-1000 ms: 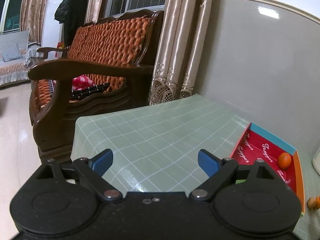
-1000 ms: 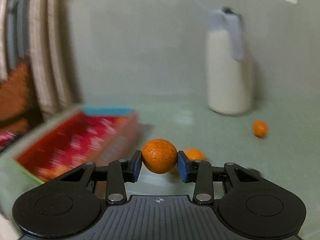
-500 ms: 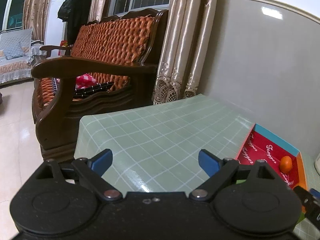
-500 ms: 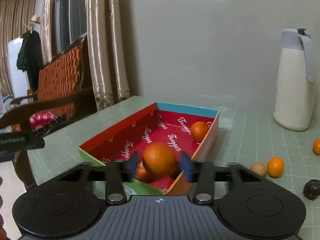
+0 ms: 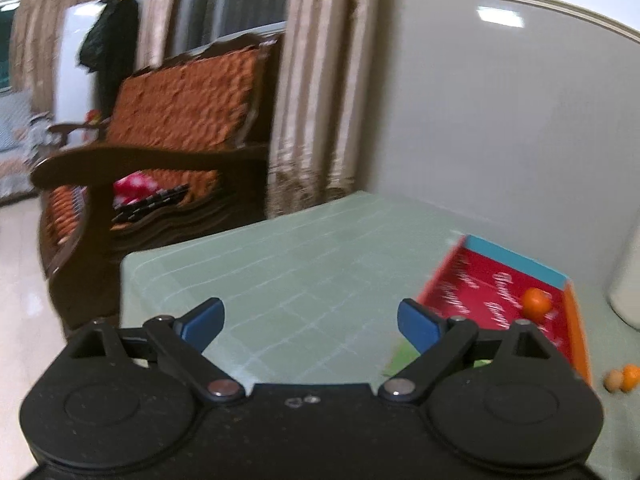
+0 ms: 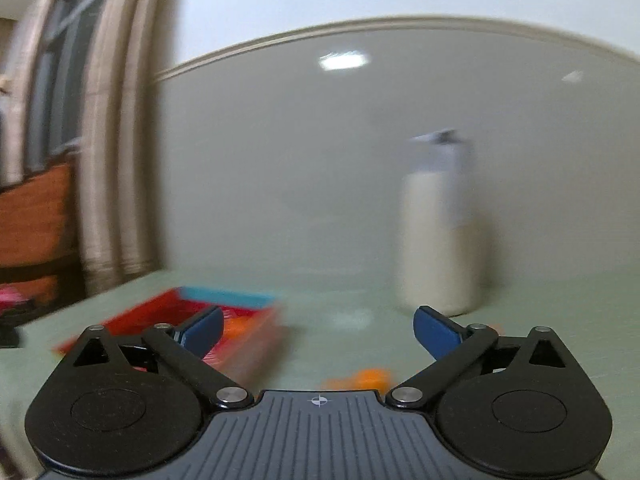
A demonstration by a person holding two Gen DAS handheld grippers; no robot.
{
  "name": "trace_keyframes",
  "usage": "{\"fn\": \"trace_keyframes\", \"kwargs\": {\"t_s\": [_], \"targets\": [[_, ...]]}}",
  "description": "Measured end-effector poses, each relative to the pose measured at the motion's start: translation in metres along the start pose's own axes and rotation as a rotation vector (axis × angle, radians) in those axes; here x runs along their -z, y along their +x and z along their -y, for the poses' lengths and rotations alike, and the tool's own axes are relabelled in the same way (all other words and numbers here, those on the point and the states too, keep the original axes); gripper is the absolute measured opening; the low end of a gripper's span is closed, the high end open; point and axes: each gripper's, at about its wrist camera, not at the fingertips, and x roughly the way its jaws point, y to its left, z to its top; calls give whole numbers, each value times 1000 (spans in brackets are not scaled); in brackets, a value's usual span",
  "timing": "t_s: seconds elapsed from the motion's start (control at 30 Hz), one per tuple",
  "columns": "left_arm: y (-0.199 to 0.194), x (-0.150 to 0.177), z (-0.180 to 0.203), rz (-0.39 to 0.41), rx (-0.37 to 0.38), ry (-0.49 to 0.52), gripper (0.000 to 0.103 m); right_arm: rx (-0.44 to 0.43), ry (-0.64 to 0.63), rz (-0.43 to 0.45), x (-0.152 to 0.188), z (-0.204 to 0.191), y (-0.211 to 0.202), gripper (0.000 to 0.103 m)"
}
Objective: Organize fruits
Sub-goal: 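Carry the small tangerine over the box and open the right gripper, then grasp the dark chestnut on the table with the left gripper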
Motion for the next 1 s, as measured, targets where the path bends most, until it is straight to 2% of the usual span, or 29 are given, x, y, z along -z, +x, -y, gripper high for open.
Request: {"fn": "trace_keyframes", "kwargs": {"t_s": [0.07,0.2,0.43,0.53,0.73,0.87,1.0], "targets": [[-4,4,13,17,36,41,88,118,-8,17,6,17,-2,101],[-11,13,44,42,142,120,89,308,38,-2,16,49,-2,103],[-33,29,110,71,399,290,92,574,76,1,22,87,-11,103],[-43,39,142,54,500,364,92,663,106,-10,23,108,-19,103],[-50,61,217,0,649,492,90,751,172,-37,26,144,-33,103],[-48,74,254,-38,737,540,84,752,203,-34,25,164,-57,103],[-44,87,282,-87,780,580,75,756,216,-5,23,176,-70,103]]}}
